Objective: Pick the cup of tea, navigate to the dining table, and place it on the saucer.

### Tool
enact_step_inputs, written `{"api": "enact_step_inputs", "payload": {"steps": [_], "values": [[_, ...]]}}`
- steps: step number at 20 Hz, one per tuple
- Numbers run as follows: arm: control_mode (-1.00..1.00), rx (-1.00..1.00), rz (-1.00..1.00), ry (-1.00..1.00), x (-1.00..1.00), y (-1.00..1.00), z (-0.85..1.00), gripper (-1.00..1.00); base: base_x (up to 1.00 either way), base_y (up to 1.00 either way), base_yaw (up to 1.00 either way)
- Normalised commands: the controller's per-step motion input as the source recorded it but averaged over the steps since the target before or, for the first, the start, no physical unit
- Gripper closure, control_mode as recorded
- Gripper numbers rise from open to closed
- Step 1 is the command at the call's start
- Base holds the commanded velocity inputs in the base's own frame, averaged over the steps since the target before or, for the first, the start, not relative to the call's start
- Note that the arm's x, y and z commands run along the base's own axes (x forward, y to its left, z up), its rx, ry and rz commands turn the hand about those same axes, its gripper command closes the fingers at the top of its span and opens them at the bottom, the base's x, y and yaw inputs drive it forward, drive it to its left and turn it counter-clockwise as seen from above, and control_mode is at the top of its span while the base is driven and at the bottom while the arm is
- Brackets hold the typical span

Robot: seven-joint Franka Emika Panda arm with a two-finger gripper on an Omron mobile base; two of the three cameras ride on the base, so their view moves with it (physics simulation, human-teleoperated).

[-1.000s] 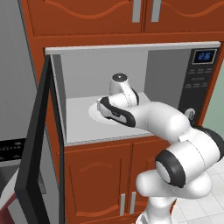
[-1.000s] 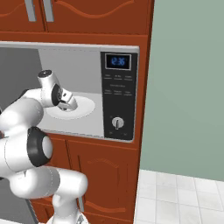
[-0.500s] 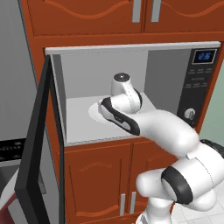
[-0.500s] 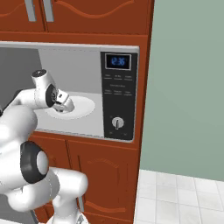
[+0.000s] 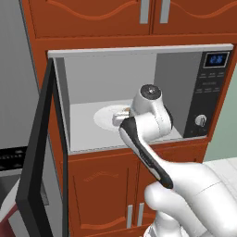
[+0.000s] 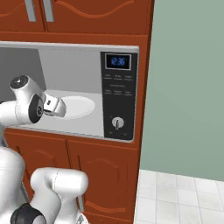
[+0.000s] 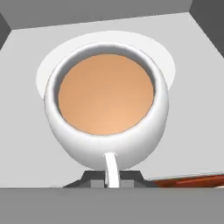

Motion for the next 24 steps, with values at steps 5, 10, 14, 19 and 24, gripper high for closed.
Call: {"api": "enact_step_inputs", "payload": {"steps": [5, 10, 14, 19, 24], "values": [[-1.0, 0.04, 0.27, -0.13, -0.98, -0.18, 0.91, 1.0, 0.0, 0.0, 0.0], [-1.0, 0.02, 0.34, 0.0, -0.79, -0.08, 0.92, 1.0, 0.0, 0.0, 0.0], [-1.0, 0.03, 0.35, 0.03, -0.83, -0.21, 0.65, 1.0, 0.0, 0.0, 0.0], [-1.0, 0.02, 0.32, 0.06, -0.76, -0.39, 0.63, 1.0, 0.0, 0.0, 0.0], [-1.0, -0.01, 0.25, 0.21, -0.64, -0.28, 0.29, 1.0, 0.0, 0.0, 0.0]]}}
